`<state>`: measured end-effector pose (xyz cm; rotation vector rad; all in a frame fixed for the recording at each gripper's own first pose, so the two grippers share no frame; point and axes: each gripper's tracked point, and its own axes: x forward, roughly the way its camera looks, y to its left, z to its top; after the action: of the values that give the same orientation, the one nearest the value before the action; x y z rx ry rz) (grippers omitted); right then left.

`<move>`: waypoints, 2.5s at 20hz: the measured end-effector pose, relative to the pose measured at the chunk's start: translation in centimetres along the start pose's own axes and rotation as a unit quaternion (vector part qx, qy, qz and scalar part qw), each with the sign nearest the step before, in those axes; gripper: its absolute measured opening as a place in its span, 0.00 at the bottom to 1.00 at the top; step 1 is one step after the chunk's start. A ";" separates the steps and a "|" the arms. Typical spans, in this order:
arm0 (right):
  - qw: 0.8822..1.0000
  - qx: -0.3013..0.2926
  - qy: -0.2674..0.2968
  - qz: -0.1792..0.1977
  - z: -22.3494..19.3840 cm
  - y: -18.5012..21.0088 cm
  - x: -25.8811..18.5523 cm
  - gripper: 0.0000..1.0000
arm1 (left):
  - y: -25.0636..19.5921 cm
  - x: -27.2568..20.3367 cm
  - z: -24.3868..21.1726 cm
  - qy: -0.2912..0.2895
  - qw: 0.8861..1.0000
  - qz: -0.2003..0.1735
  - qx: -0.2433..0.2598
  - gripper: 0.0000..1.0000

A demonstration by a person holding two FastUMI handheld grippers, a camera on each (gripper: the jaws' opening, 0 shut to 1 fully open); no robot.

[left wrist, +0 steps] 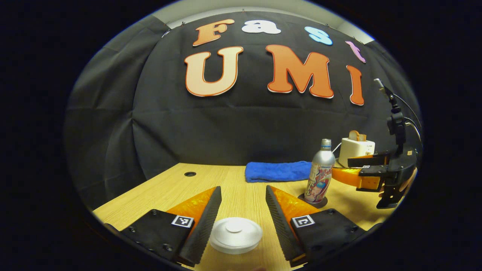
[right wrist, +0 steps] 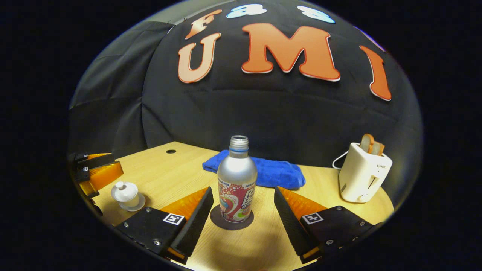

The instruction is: Open the teacup lid with one hand, grasp the water bottle and pour water into the teacup with the other hand; after pouring, place the water bottle on the coaster and then close the teacup lid.

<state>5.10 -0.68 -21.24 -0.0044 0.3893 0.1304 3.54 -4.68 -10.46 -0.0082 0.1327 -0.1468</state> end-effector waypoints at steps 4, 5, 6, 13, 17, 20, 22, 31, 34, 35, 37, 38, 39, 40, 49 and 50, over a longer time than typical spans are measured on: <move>0.998 -0.004 -0.053 -0.027 3.5 -2.0 -4.3 0.97 | -0.8 -0.6 3.3 -0.039 0.999 0.000 -0.012 0.88; 0.997 -0.006 -0.064 -0.037 4.1 -2.7 -5.4 0.98 | -1.1 -0.8 4.1 -0.048 0.999 -0.001 -0.012 0.88; 0.996 -0.008 -0.075 -0.045 4.7 -3.1 -6.3 0.98 | -1.3 -0.9 5.2 -0.058 0.998 -0.002 -0.010 0.91; 0.986 -0.006 -0.145 -0.088 7.1 -5.3 -11.5 0.97 | -2.6 -2.4 8.5 -0.084 0.996 -0.003 -0.022 0.98; 0.983 -0.018 -0.140 -0.117 5.7 -6.8 -11.9 0.97 | -3.1 -2.4 8.1 -0.091 0.996 -0.010 -0.026 0.94; 0.983 -0.021 -0.142 -0.114 5.8 -6.6 -12.1 0.97 | -2.8 -2.4 8.1 -0.089 0.996 -0.006 -0.029 0.98; 0.983 -0.019 -0.144 -0.111 6.2 -6.4 -12.4 0.98 | -2.6 -2.6 8.5 -0.096 0.995 0.000 -0.025 0.98; 0.984 0.001 -0.149 -0.095 7.3 -6.0 -13.2 1.00 | -2.6 -2.9 9.6 -0.095 0.995 0.008 -0.009 1.00; 0.984 0.000 -0.149 -0.096 7.4 -6.1 -13.4 0.99 | -2.6 -2.9 9.8 -0.093 0.996 0.010 -0.007 1.00; 0.984 0.000 -0.149 -0.097 7.3 -6.2 -13.6 0.99 | -2.6 -3.0 9.8 -0.092 0.996 0.011 -0.006 1.00; 0.984 0.000 -0.148 -0.098 7.3 -6.4 -13.7 0.99 | -2.9 -3.0 9.9 -0.092 0.996 0.008 -0.006 1.00; 0.984 0.002 -0.147 -0.098 7.2 -6.5 -13.6 0.99 | -2.9 -3.1 9.9 -0.092 0.996 0.007 -0.006 0.99; 0.984 0.003 -0.147 -0.097 7.2 -6.5 -13.6 0.99 | -3.1 -3.0 9.9 -0.092 0.996 0.005 -0.006 0.99; 0.985 0.005 -0.146 -0.097 7.2 -6.5 -13.7 0.99 | -3.1 -3.0 9.8 -0.091 0.996 0.005 -0.007 0.98; 0.985 0.015 -0.146 -0.089 7.2 -6.2 -13.5 1.00 | -3.6 -2.7 9.1 -0.081 0.996 -0.002 -0.024 0.98; 0.985 0.015 -0.148 -0.088 7.4 -6.2 -13.5 0.99 | -3.5 -2.8 9.1 -0.081 0.996 -0.001 -0.023 0.98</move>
<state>-3.72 -8.28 -9.44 0.0101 0.0923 -0.0494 1.50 -7.70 -0.99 -0.0659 -0.0256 -0.1441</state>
